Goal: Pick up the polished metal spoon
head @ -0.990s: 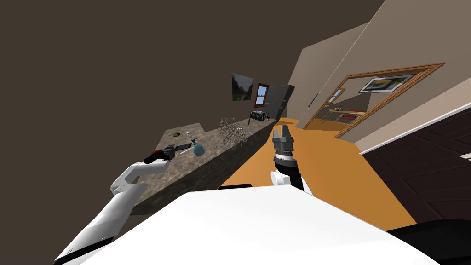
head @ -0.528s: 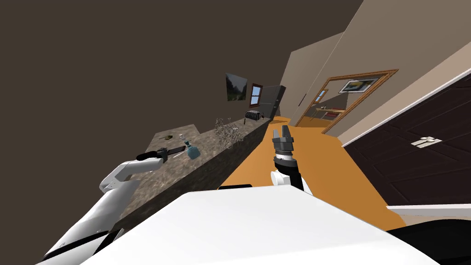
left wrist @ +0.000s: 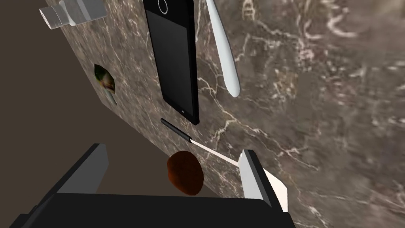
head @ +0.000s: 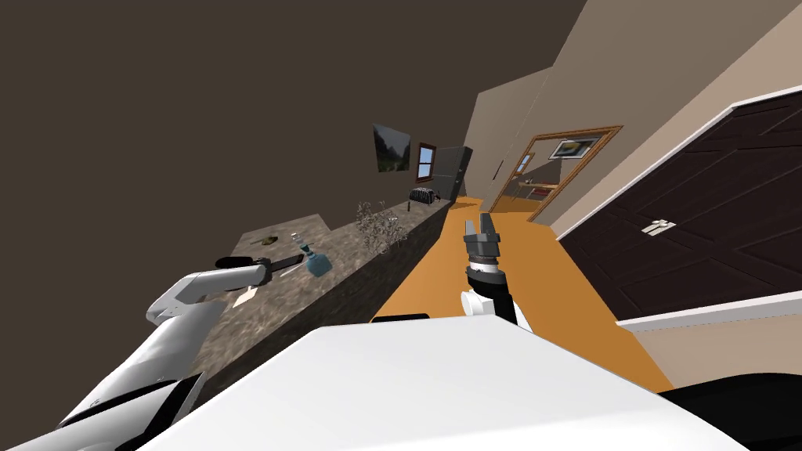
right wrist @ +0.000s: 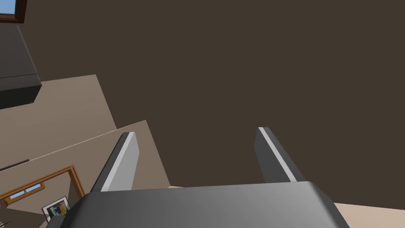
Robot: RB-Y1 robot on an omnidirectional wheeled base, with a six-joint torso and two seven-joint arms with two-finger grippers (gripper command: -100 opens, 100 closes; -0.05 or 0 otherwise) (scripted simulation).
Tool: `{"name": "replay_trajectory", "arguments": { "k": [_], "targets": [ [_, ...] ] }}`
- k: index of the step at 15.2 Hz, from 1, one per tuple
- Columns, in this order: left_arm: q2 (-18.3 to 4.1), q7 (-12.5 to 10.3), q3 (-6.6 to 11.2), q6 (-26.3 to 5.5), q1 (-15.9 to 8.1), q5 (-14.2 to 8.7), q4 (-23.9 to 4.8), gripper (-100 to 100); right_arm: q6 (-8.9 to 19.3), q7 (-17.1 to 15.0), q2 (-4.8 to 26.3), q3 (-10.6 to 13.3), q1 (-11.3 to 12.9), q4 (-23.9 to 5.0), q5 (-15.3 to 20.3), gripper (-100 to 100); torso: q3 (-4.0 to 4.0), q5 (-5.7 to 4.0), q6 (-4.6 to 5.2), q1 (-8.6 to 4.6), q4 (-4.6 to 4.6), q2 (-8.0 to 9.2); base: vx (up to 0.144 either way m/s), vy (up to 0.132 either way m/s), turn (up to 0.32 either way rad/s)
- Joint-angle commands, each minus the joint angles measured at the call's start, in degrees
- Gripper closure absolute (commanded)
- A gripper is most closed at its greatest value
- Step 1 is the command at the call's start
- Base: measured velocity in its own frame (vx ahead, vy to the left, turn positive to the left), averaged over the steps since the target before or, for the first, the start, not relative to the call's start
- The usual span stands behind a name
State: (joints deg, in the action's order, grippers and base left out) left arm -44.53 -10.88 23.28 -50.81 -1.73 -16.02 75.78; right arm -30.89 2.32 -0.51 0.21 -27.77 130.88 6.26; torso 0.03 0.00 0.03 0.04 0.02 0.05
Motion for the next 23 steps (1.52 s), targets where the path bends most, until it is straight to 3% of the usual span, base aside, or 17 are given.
{"name": "replay_trajectory", "arguments": {
  "k": [1,2,3,5,6,8,9,11,12,14,17,19,20,23],
  "targets": [
    [-1.08,-0.07,0.66,-2.86,-1.36,-0.83,-2.86,-100,0.0,0.0,0.0,0.0,0.0,0.0,0.0,0,0.0,0.0,0.0,0.0,0.0,0.0,-0.002,-0.007,-0.141],
    [-1.08,-0.07,0.66,-3.62,-1.36,-0.83,-3.0,-100,0.0,0.0,0.0,0.0,0.0,0.0,0.0,0,0.0,0.01,-0.01,0.0,0.0,0.0,0.0,-0.003,-0.092],
    [-2.33,-0.26,1.62,-4.96,-2.81,-1.94,-5.29,-100,0.0,0.0,0.0,0.0,0.0,0.0,0.0,0,0.0,0.01,-0.03,0.0,0.0,0.0,0.004,-0.002,-0.221],
    [-2.33,-0.26,1.62,-6.96,-2.81,-1.94,-6.02,-100,0.0,0.0,0.0,0.0,0.0,0.0,0.0,0,-0.02,0.01,-0.01,0.04,-0.01,-0.03,0.009,0.007,-0.112],
    [-3.49,-0.44,2.53,-8.39,-4.23,-3.06,-8.47,-100,0.0,0.0,0.0,-0.01,-0.01,0.0,0.0,0,-0.01,0.02,-0.05,0.04,-0.01,-0.01,-0.001,-0.004,-0.17],
    [-3.49,-0.44,2.53,-10.18,-4.23,-3.06,-8.96,-100,0.0,0.0,0.0,0.0,0.0,0.0,0.0,0,0.0,0.01,-0.01,0.01,0.0,0.0,-0.003,-0.005,-0.132],
    [-4.54,-0.62,3.37,-11.61,-5.6,-4.18,-11.44,-100,0.0,0.0,0.0,0.0,-0.01,0.0,0.0,0,0.01,0.01,-0.04,0.0,0.0,0.02,-0.009,-0.011,-0.104],
    [-4.54,-0.62,3.37,-13.26,-5.6,-4.18,-11.83,-100,0.0,0.0,0.0,0.0,0.0,0.0,0.0,0,0.01,0.01,-0.02,0.01,0.0,0.01,0.0,0.002,-0.083],
    [-5.49,-0.78,4.15,-14.83,-6.93,-5.29,-14.31,-100,0.0,0.0,0.0,-0.01,-0.01,0.0,0.0,0,0.01,0.02,-0.06,0.02,0.0,0.02,0.006,0.008,-0.185],
    [-5.49,-0.78,4.15,-16.19,-6.93,-5.29,-14.6,-100,0.0,0.0,0.0,-0.01,-0.01,0.0,0.0,0,-0.01,0.02,-0.04,0.06,0.0,-0.01,0.008,0.012,-0.085],
    [-7.08,-1.08,5.53,-20.5,-9.42,-7.47,-18.65,-100,0.0,0.0,0.0,0.0,0.0,0.0,0.0,0,-0.02,0.03,-0.01,0.09,-0.01,-0.04,0.012,0.022,-0.17],
    [-7.08,-1.08,5.53,-21.58,-9.42,-7.47,-19.8,-100,0.0,0.0,0.01,-0.01,-0.01,0.0,0.0,0,-0.04,0.04,-0.03,0.17,-0.02,-0.08,0.022,0.033,-0.065],
    [-7.73,-1.22,6.13,-23.71,-10.58,-8.51,-21.85,-100,0.0,0.0,0.0,-0.01,-0.01,0.0,0.0,0,-0.04,0.05,-0.05,0.14,-0.02,-0.06,0.001,0.006,-0.095],
    [-8.29,-1.34,6.67,-26.28,-11.67,-9.52,-24.45,-100,0.0,0.0,0.0,0.0,0.0,0.0,0.0,0,-0.01,0.02,0.02,0.07,-0.01,-0.02,0.0,0.013,-0.173]
  ]
}}
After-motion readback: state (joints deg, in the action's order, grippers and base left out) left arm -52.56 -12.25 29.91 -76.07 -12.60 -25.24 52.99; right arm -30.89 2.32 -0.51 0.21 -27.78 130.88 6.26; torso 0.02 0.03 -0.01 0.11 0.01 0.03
